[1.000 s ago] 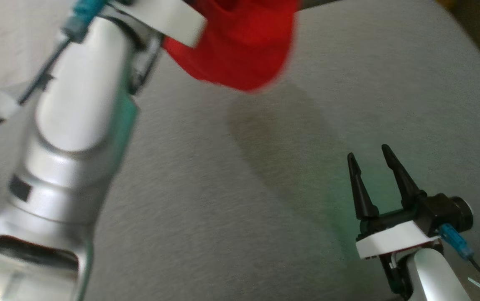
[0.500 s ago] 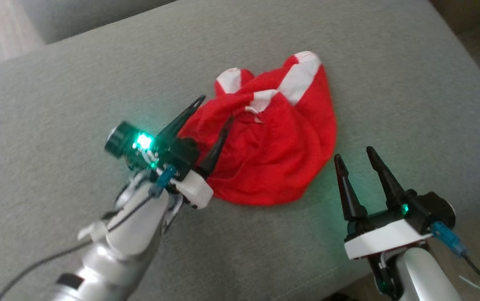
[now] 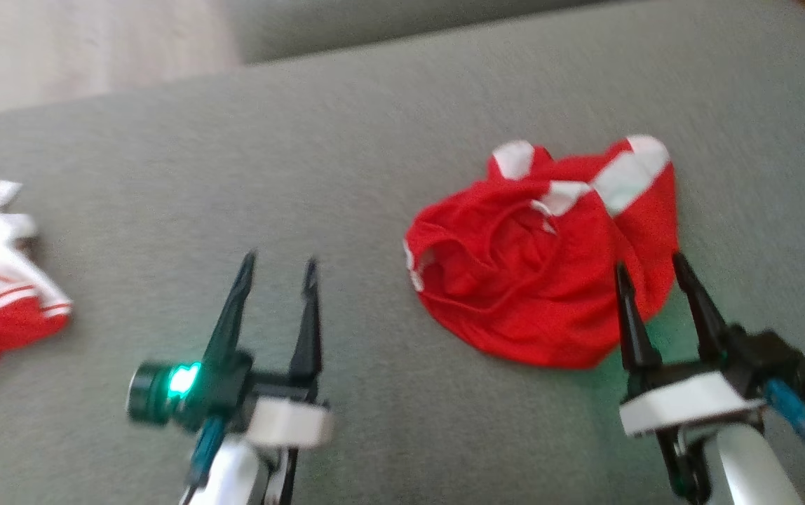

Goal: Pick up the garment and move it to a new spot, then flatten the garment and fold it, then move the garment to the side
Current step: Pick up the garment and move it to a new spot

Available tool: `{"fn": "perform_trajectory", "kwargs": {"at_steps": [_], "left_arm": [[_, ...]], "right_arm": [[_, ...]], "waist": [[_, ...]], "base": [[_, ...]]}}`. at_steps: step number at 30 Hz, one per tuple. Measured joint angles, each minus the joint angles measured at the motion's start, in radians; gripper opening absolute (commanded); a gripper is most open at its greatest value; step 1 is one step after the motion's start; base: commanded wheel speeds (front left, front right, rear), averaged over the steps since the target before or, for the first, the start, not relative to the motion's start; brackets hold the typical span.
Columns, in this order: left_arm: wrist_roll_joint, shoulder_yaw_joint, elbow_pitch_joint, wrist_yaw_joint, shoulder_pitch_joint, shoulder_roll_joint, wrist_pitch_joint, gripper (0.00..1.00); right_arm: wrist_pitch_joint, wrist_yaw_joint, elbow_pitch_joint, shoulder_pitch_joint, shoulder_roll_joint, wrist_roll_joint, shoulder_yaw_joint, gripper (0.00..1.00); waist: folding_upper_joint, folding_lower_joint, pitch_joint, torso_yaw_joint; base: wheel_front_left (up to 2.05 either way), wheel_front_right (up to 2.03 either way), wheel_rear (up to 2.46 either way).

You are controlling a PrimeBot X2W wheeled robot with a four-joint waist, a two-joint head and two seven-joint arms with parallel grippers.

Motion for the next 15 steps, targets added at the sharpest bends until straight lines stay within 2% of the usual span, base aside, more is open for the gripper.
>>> {"fn": "perform_trajectory", "kwargs": {"at_steps": [9, 15], "left_arm": [[0.036, 0.075, -0.11, 0.003, 0.228, -0.015, 0.0, 1.0], [0.075, 0.077, -0.116, 0.001, 0.264, -0.019, -0.002, 1.0]], "right_arm": [[0.0, 0.0, -0.012, 0.143, 0.002, -0.014, -0.028, 1.0], [0.0, 0.0, -0.031, 0.153, 0.002, -0.033, -0.041, 1.0]], "waist": [[0.0, -0.0003, -0.125, 0.115], [0.0, -0.0002, -0.17, 0.176]], "base": [[0.0, 0.0, 0.0], [0.0, 0.0, 0.0]]}}
